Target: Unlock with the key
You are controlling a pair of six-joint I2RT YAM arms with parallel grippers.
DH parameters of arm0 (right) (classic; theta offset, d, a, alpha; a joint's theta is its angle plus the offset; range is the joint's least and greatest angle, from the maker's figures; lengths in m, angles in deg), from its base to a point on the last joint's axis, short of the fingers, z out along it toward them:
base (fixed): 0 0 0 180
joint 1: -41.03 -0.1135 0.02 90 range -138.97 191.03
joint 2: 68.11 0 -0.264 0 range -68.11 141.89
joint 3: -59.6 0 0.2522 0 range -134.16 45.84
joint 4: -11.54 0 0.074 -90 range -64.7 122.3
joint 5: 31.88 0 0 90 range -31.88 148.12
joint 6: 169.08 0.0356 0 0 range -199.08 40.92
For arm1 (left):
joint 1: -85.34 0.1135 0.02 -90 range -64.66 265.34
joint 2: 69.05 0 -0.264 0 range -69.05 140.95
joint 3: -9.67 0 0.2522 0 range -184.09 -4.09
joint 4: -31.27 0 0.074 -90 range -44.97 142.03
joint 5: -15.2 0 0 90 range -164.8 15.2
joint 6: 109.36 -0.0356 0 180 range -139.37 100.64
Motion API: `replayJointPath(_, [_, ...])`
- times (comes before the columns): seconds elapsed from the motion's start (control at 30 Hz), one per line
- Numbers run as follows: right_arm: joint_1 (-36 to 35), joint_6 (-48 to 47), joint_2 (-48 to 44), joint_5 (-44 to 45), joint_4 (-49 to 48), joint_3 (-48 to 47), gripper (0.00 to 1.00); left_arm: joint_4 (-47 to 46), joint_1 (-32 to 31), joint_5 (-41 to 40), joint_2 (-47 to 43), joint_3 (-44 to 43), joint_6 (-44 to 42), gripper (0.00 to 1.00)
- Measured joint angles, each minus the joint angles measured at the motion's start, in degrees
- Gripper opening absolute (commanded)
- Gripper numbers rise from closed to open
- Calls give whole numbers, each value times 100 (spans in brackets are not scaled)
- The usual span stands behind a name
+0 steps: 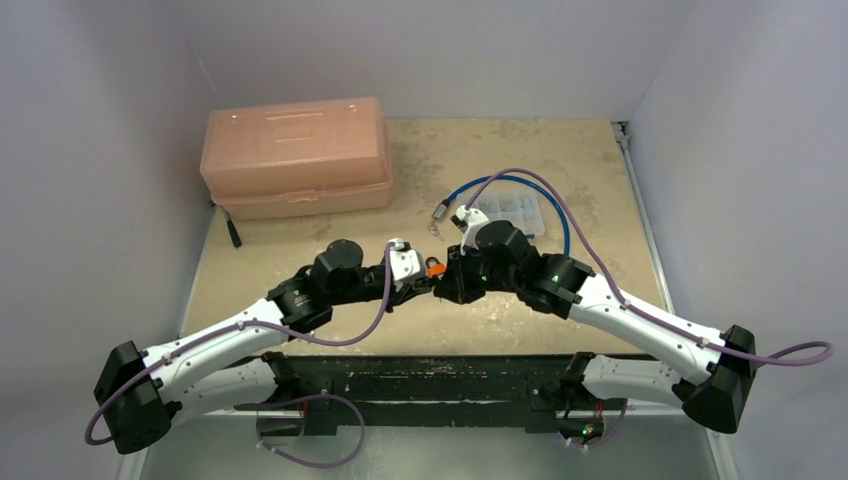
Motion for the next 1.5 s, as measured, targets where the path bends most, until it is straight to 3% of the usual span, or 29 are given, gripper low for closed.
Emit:
replayJointPath(0.5, [2,-221,-61,-2,321,179,82,704,26,-367,-282,-538,107,0])
replayJointPath(0.83, [0,343,-874,688,138,249,86,1073,26,-688,-203,-966,708,0])
replayJointPath(1.03, [7,2371,-896,1622,883,70,91,914,26,-868,-179,-964,1134,0])
replayJointPath(1.23, [7,4553,-962,1676,1471,138,93,586,26,-946,-129,-828,1285,0])
replayJointPath(1.33, [7,5235,-1165,1659,1268,398,88,448,26,-953,-57,-737,1300,0])
replayJointPath(1.5, [7,4699,-1137,1676,522,490,90,413,28,-861,61,-721,1272,0])
